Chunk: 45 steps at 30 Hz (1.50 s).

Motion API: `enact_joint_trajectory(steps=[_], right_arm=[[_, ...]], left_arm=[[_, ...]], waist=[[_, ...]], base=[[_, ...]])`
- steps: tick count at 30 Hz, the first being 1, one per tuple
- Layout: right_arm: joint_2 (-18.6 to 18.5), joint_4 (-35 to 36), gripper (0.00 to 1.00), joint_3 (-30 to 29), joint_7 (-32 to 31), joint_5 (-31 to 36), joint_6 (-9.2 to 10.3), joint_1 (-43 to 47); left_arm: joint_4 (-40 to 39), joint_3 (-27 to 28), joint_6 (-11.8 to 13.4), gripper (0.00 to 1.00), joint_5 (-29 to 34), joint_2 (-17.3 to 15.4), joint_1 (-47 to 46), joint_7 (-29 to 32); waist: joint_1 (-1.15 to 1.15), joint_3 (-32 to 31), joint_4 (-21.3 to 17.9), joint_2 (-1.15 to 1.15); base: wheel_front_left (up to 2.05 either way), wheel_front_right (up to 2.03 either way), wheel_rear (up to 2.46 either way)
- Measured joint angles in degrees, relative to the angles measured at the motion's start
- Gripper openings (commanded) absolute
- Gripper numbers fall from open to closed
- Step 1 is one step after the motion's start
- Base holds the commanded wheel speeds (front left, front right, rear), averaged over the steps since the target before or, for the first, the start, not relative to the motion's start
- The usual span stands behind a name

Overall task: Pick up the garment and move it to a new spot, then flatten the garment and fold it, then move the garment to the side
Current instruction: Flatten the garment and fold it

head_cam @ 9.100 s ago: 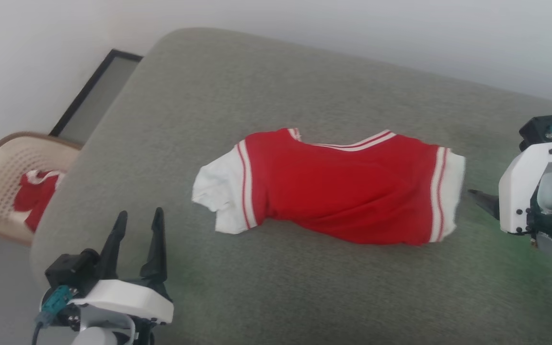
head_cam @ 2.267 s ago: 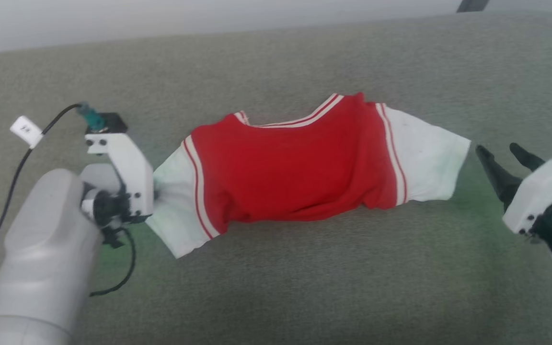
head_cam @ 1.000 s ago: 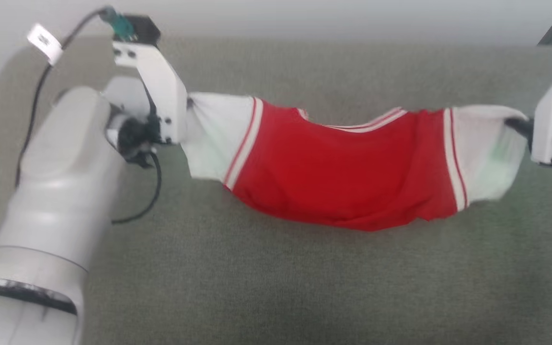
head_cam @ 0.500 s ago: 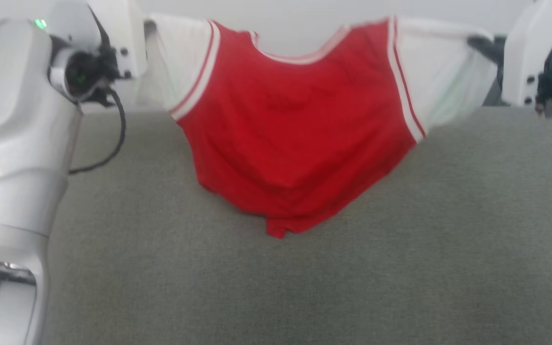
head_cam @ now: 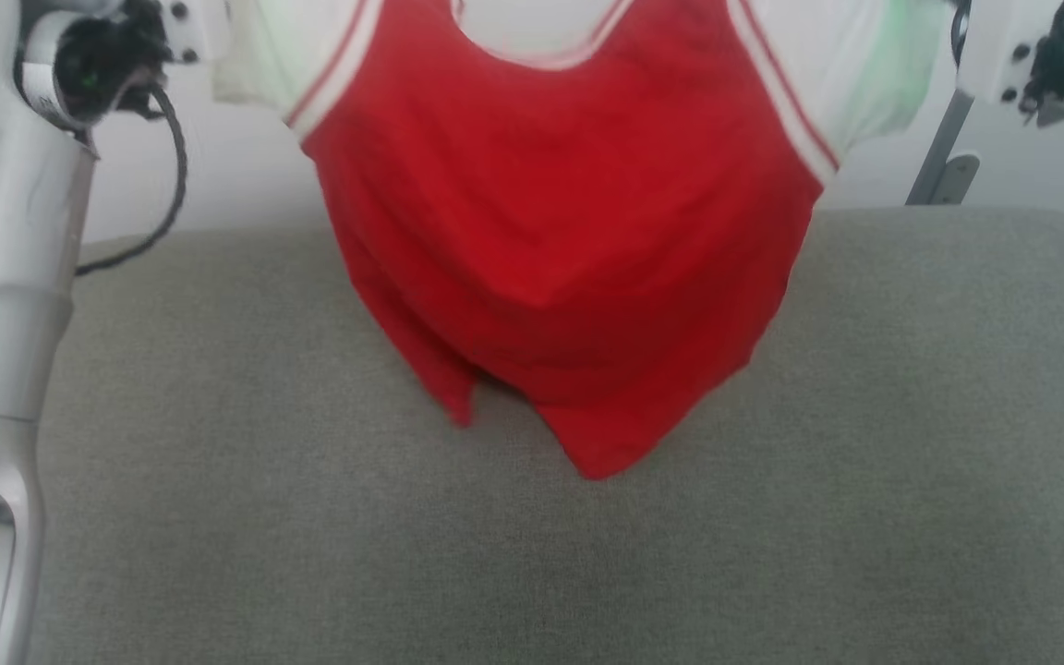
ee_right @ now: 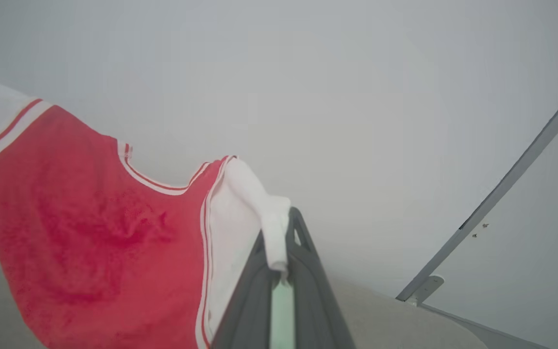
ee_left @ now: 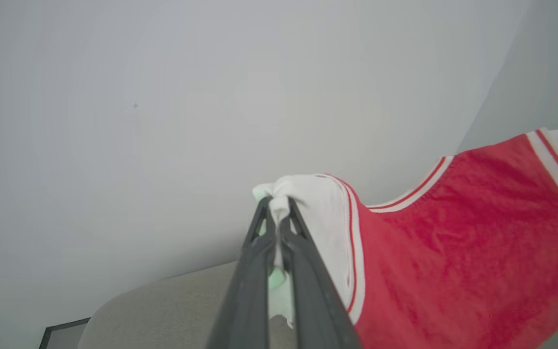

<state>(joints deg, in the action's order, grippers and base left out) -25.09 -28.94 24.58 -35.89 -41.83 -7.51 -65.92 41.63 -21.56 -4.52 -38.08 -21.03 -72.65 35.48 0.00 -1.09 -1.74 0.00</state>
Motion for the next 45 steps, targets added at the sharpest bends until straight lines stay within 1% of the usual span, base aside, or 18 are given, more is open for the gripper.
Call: enact_joint_trajectory(steps=[6,8,11,14,20,21,22,26,29,31,32,34,35,36,39,42,45], right_arm=[[2.7,-8.9,0.00,-0.8,9.6,3.3,0.00,-4.8],[3.5,-11.5,0.00,-0.4,12.7,5.2,0.00,-7.6],[4.5,-15.2,0.00,0.4,18.9,8.4,0.00,-11.8],[5.0,-18.8,0.00,-0.2,27.3,11.4,-0.01,-16.6],[5.9,-26.0,0.00,-1.4,45.2,18.1,-0.03,-24.4],[5.9,-27.0,0.00,-1.5,47.8,19.6,-0.03,-25.6],[5.8,-27.9,0.00,-1.6,49.0,21.1,-0.03,-26.8],[6.3,-30.4,0.00,-1.2,50.5,24.3,-0.02,-27.8],[7.2,-31.5,0.00,0.4,50.8,23.9,-0.03,-25.8],[7.5,-32.1,0.00,2.4,50.8,22.9,-0.03,-23.0],[7.6,-32.1,0.00,4.3,50.6,19.7,-0.03,-19.4],[7.4,-31.5,0.00,5.9,48.7,16.1,-0.03,-15.8],[7.2,-30.4,0.00,6.9,47.9,13.7,-0.03,-13.6],[6.7,-29.3,0.00,8.3,46.9,12.3,-0.03,-11.7],[4.6,-24.8,0.00,11.4,44.0,6.4,-0.03,-5.2],[1.0,-19.6,0.00,14.2,41.6,1.3,-0.03,0.9],[-2.7,-14.5,0.00,16.2,40.1,-2.2,-0.01,6.5]], left_arm=[[1.6,0.1,0.6,0.00,2.4,0.0,-3.6,-7.8],[2.5,0.0,0.8,0.00,3.5,0.1,-6.3,-10.7],[4.3,-0.2,1.0,0.00,5.6,0.4,-10.5,-16.3],[6.1,0.0,1.3,0.00,6.7,1.4,-15.3,-22.6],[9.7,-0.1,0.2,0.00,9.5,2.3,-22.9,-38.2],[10.1,-0.2,-0.1,0.00,9.8,2.4,-23.8,-41.3],[10.7,-0.1,-0.4,0.00,9.9,2.8,-24.7,-43.6],[14.0,-0.8,-1.9,0.00,9.6,4.2,-25.0,-48.2],[15.8,-2.5,-2.5,0.00,9.4,4.5,-23.1,-49.3],[18.0,-3.8,-2.7,0.00,8.7,4.5,-20.4,-48.8],[18.3,-6.4,-2.8,0.00,6.7,4.9,-16.4,-47.0],[17.3,-9.6,-2.9,0.00,5.4,4.8,-12.1,-45.5],[16.8,-10.7,-2.9,0.00,3.6,4.7,-10.0,-44.0],[16.5,-11.8,-2.9,0.00,2.5,4.4,-8.0,-42.6],[13.6,-14.7,-2.9,0.00,-1.4,1.7,-1.5,-40.1],[9.9,-16.6,-2.9,0.00,-5.8,-0.1,5.3,-37.3],[5.4,-18.5,-2.9,0.00,-8.9,-3.2,11.0,-35.4]], waist=[[0.00,2.9,-0.3,0.00],[0.00,4.7,-0.4,0.00],[0.00,7.9,-0.5,0.00],[0.00,11.5,-0.4,0.00],[0.00,18.7,0.0,0.00],[0.00,19.7,0.1,0.00],[0.00,20.6,0.3,0.00],[0.00,22.7,1.4,0.00],[0.00,22.7,2.4,0.00],[0.00,22.0,2.7,0.00],[0.00,21.1,2.9,0.00],[0.00,20.2,3.2,0.00],[0.00,19.7,3.3,0.00],[0.00,19.2,3.5,0.00],[0.00,17.7,3.6,0.00],[0.00,16.4,3.7,0.00],[0.00,15.2,3.8,0.00]], base=[[0.00,0.00,0.00],[0.00,0.00,0.00],[0.00,0.00,0.00],[0.00,0.00,0.00],[0.00,0.00,0.00],[0.00,0.00,0.00],[0.00,0.00,0.00],[0.00,0.00,0.00],[0.00,0.00,0.00],[0.00,0.00,0.00],[0.00,0.00,0.00],[0.00,0.00,0.00],[0.00,0.00,0.00],[0.00,0.00,0.00],[0.00,0.00,0.00],[0.00,0.00,0.00],[0.00,0.00,0.00]])
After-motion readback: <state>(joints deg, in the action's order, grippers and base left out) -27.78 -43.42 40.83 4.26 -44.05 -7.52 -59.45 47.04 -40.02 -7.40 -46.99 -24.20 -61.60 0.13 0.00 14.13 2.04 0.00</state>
